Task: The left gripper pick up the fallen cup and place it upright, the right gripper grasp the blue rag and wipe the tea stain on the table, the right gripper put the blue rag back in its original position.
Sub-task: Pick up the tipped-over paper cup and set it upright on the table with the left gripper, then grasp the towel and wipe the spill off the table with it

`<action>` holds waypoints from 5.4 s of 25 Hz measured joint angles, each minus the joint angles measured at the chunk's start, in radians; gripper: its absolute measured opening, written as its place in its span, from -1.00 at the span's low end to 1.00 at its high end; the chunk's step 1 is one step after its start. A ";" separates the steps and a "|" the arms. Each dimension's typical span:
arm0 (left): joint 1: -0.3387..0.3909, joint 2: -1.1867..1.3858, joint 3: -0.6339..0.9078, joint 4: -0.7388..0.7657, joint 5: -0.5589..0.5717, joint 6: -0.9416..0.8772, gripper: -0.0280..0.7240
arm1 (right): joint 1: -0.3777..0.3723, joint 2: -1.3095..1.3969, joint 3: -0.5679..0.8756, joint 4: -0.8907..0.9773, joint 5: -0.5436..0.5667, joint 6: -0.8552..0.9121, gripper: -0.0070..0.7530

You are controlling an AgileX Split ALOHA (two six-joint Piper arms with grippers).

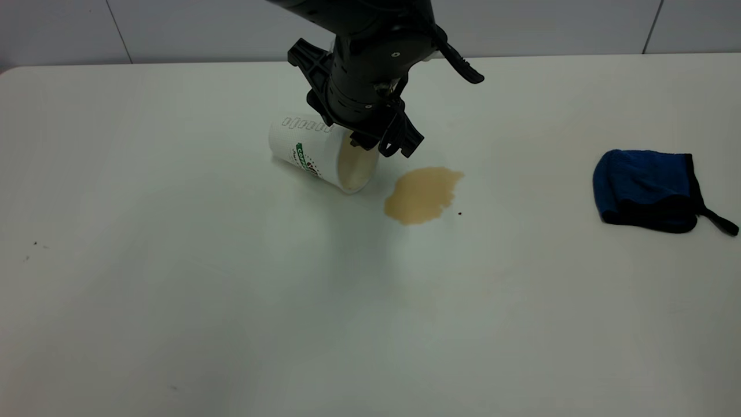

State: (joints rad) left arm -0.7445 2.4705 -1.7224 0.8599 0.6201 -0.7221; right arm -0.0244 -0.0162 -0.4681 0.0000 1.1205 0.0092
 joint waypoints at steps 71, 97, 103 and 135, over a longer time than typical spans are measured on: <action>0.577 0.079 -0.522 -1.140 0.328 0.792 -0.82 | 0.000 0.000 0.000 0.000 0.000 0.000 0.56; 0.576 0.115 -0.522 -1.183 0.293 0.902 0.80 | 0.000 0.000 0.000 0.000 0.000 0.000 0.56; 0.576 -0.007 -0.531 -1.072 0.427 0.879 0.70 | 0.000 0.000 0.000 0.000 0.000 0.000 0.56; 0.576 -0.997 0.501 -0.754 0.547 0.737 -0.29 | 0.000 0.000 0.000 0.000 0.000 -0.001 0.56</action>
State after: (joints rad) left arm -0.1682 1.4736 -1.2214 0.1055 1.1671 0.0154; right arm -0.0244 -0.0162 -0.4681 0.0000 1.1205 0.0082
